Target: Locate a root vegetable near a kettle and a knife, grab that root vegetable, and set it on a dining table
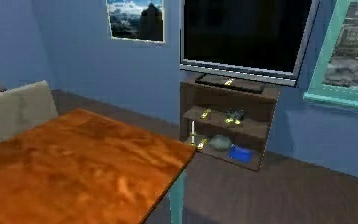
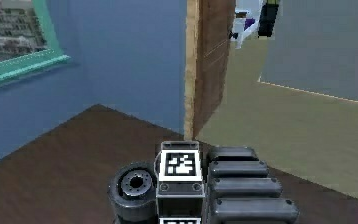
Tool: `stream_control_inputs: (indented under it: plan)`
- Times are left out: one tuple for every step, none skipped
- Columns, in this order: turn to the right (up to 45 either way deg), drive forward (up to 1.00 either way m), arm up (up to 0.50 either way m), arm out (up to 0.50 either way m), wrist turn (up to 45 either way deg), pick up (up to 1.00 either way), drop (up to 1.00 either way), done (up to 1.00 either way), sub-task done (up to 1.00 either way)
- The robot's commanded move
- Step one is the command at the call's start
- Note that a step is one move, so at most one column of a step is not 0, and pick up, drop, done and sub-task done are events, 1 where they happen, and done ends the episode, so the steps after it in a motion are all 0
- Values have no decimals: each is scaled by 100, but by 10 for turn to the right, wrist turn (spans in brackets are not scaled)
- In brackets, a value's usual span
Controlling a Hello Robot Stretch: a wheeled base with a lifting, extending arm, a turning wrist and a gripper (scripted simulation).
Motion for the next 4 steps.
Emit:
stream_control_inputs:
  plan:
    - [-450,0,0,0,0,0,0,0,0]
    - [-240,0,0,0,0,0,0,0,0]
    - [450,0,0,0,0,0,0,0,0]
    - [450,0,0,0,0,0,0,0,0]
